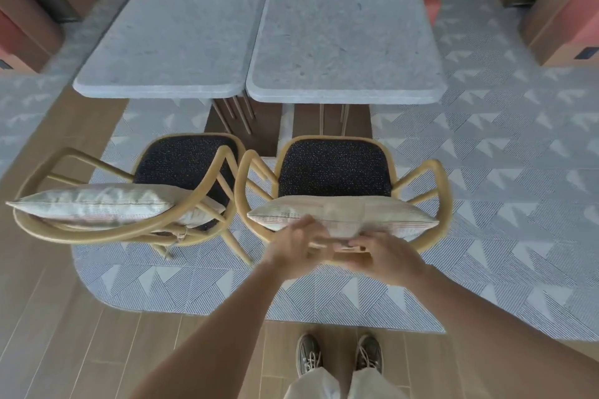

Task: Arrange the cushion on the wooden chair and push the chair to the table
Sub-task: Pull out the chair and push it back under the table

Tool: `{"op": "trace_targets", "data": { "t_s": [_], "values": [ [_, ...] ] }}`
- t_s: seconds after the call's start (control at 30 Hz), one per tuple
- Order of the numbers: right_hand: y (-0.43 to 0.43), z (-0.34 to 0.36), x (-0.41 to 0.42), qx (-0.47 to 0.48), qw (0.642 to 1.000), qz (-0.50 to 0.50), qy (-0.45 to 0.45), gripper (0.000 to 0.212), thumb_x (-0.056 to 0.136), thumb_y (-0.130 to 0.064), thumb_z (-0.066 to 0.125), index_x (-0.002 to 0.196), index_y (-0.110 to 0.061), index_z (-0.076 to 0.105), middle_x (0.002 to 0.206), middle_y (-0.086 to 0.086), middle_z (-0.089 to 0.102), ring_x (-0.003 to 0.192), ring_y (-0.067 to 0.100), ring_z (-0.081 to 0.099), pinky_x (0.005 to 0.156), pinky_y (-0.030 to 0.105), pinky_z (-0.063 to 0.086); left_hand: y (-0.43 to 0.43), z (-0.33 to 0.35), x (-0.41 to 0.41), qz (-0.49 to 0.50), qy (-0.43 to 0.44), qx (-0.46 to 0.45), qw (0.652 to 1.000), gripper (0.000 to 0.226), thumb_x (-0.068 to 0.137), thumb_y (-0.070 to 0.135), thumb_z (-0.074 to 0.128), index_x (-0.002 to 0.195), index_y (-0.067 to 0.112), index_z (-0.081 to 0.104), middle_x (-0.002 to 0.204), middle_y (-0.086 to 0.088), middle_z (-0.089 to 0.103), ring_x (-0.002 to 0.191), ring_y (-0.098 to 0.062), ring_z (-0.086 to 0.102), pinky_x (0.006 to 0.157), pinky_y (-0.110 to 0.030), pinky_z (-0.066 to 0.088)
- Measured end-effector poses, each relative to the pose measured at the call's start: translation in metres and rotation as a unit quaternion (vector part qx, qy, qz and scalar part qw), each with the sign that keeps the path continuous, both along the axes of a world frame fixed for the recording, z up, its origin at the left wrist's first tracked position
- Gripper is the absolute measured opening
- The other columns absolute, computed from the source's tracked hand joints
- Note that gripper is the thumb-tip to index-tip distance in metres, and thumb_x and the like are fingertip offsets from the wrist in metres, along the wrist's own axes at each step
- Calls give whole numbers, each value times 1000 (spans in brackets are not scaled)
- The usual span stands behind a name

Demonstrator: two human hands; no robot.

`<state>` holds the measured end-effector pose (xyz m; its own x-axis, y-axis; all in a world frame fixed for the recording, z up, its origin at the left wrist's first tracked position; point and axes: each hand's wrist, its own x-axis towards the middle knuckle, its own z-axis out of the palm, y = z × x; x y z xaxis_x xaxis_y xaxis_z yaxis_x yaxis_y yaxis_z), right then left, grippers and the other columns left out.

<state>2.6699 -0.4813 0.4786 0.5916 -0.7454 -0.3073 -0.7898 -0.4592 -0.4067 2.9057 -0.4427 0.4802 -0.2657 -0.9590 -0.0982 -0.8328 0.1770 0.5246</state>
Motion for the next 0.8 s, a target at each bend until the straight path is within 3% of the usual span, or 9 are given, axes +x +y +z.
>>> {"op": "trace_targets", "data": {
  "t_s": [0.07, 0.17, 0.23, 0.3, 0.37, 0.47, 0.6, 0.8],
  "values": [
    [-5, 41, -1, 36, 973, -133, -184, 81, 85, -89, 39, 127, -25, 68, 119, -10, 71, 104, 4, 68, 94, 39, 59, -5, 30, 9, 94, 164, -56, 980, 56, 101, 62, 42, 123, 19, 71, 120, 10, 68, 106, -9, 67, 91, -35, 57],
    [-22, 121, 5, -18, 889, -237, -391, 76, 86, -91, 36, 124, -31, 65, 114, -19, 72, 110, -5, 67, 102, 33, 55, -21, 100, 16, 187, 343, -142, 909, 58, 102, 55, 38, 126, 11, 68, 122, 26, 66, 118, -4, 64, 99, -35, 52],
    [-32, 181, 10, -52, 835, -238, -494, 82, 87, -89, 37, 126, -22, 63, 122, -5, 72, 120, 10, 68, 109, 38, 52, -33, 161, 14, 189, 406, -192, 873, 63, 103, 58, 34, 135, 12, 62, 134, 13, 66, 127, -16, 63, 105, -39, 51],
    [-34, 240, 8, -108, 796, -206, -558, 90, 91, -86, 37, 132, -9, 60, 132, 9, 68, 130, 24, 63, 116, 48, 46, -41, 223, 6, 154, 475, -223, 837, 67, 100, 75, 37, 139, 25, 57, 145, 0, 61, 134, -23, 60, 111, -40, 48],
    [-29, 290, -4, -174, 777, -164, -583, 99, 95, -81, 36, 139, 6, 53, 142, 20, 60, 138, 33, 56, 119, 54, 39, -47, 279, -7, 94, 540, -247, 799, 76, 91, 87, 41, 141, 31, 51, 152, -5, 56, 141, -26, 56, 116, -41, 44],
    [-12, 339, -32, -238, 770, -121, -580, 103, 98, -75, 37, 147, 15, 39, 154, 26, 46, 147, 39, 45, 124, 53, 33, -45, 334, -34, 10, 546, -270, 793, 96, 84, 93, 42, 150, 22, 41, 158, -10, 49, 147, -31, 49, 122, -49, 40],
    [19, 380, -80, -296, 761, -96, -569, 107, 96, -77, 36, 153, 13, 29, 161, 20, 37, 153, 36, 37, 126, 47, 31, -31, 379, -83, -72, 524, -290, 797, 98, 83, 94, 40, 151, 24, 38, 159, -5, 48, 151, -27, 47, 123, -49, 38],
    [69, 414, -187, -351, 739, -93, -568, 107, 94, -79, 37, 157, 7, 25, 166, 22, 30, 156, 32, 31, 127, 51, 27, -9, 423, -189, -178, 517, -298, 783, 93, 83, 95, 41, 150, 30, 40, 164, -11, 42, 153, -28, 44, 123, -49, 38]
  ]
}}
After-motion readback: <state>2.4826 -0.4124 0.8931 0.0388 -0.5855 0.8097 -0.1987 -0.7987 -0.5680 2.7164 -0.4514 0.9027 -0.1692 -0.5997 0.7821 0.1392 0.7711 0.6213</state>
